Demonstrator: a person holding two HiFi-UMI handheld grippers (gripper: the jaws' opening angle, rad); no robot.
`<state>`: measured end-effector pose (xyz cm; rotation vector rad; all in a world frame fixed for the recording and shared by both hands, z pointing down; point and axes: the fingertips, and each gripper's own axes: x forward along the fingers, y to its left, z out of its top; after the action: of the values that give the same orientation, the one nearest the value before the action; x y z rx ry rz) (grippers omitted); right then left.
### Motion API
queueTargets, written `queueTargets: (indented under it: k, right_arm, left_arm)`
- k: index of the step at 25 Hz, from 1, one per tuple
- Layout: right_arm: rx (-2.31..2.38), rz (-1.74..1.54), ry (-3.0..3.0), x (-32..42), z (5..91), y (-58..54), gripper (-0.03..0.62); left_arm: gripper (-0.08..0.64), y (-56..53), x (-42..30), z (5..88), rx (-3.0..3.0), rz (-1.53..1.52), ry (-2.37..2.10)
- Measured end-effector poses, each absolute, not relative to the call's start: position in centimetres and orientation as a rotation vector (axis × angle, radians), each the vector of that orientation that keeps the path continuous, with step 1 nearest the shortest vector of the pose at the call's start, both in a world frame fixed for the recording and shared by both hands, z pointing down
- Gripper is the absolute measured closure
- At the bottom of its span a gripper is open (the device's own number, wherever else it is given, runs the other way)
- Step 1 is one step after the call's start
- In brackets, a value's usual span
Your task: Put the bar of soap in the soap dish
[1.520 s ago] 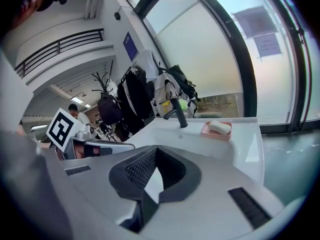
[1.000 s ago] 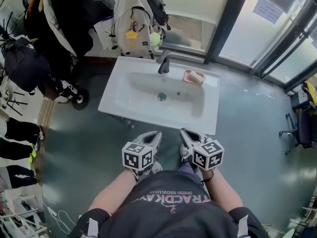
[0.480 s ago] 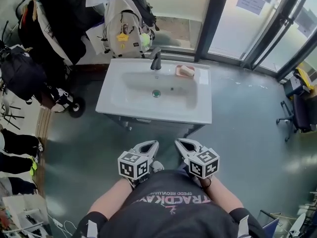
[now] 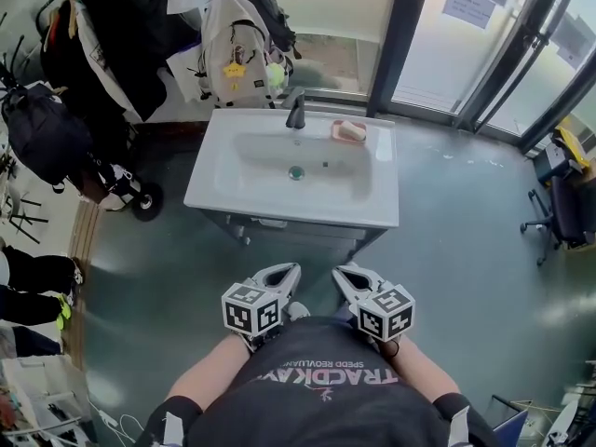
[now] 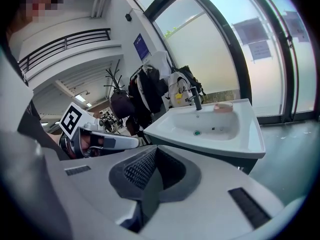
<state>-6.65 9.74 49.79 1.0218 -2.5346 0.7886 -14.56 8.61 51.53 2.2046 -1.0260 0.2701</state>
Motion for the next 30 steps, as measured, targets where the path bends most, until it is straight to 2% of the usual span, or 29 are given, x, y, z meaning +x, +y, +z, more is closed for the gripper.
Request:
queueTargets:
  k: [30]
  right_arm:
    - [0.972, 0.809, -2.555, -6.5, 49.4, 10.5, 0.583]
  left_arm:
    - [0.551, 9.4, -13.2, 51.0, 2.23, 0.291, -0.994]
